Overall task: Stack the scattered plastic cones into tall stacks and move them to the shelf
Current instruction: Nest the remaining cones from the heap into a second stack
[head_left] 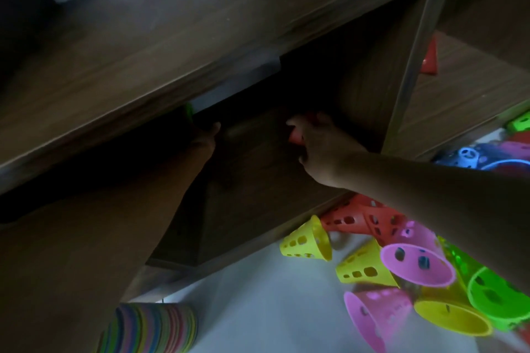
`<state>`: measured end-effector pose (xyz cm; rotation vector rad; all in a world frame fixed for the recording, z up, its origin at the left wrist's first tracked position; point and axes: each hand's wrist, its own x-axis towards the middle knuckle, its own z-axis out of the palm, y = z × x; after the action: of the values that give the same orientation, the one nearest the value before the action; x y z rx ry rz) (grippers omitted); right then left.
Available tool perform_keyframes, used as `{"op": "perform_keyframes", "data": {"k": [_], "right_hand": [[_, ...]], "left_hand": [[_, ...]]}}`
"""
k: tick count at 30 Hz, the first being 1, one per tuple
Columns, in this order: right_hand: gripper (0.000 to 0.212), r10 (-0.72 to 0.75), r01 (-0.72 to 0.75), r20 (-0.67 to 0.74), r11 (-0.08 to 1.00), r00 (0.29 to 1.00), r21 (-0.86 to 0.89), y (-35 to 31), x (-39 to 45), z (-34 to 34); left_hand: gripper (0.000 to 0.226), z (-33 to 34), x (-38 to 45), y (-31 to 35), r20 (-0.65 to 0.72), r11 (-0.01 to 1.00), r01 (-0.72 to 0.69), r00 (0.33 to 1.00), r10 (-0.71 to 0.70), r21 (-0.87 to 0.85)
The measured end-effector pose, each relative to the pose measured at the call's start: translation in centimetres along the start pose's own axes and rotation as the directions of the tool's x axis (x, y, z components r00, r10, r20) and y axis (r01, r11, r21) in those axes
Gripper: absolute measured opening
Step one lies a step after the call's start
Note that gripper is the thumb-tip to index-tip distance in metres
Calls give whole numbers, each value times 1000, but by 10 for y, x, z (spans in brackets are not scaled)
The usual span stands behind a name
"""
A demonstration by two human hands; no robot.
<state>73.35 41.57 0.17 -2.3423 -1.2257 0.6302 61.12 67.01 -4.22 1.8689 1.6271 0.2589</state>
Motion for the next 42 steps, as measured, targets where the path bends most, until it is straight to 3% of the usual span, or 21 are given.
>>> {"op": "perform_keyframes", "data": {"k": [5,11,15,17,19,22,25,29,33,42], "right_hand": [[52,-146,164,-146,979,978,121,8,-32,-3],[54,-109,182,-235,930,966,320,17,-93,-11],[54,-57,161,-256,899,965,406,25,-129,-7],[57,-39,156,-279,898,960,412,29,-141,-6],[63,-20,148,-299,899,954,413,31,-151,-6],[75,1,152,-324,881,946,448,31,-166,-11],[82,17,150,-327,865,945,480,29,-181,-16],[83,44,137,-346,864,937,484,25,-201,-16],[81,91,121,-400,872,912,474,23,-226,-15],[69,197,68,-399,825,895,561,18,-298,-17]], "left_hand": [[87,-3,-5,2,-27,995,-8,1000,11,95],[79,1,-15,-1,5,965,-37,999,37,258],[72,11,-39,4,-50,884,-155,979,197,441],[59,17,-56,6,-94,849,-258,937,336,461],[44,22,-73,4,-146,843,-339,890,431,418],[28,27,-101,1,-199,876,-395,868,455,277],[19,27,-130,-3,-184,816,-539,798,574,208],[19,22,-175,-9,-172,804,-595,792,586,1],[22,14,-237,-8,-143,778,-623,779,610,-77],[29,-25,-350,-34,74,611,-752,614,786,-246]]}}
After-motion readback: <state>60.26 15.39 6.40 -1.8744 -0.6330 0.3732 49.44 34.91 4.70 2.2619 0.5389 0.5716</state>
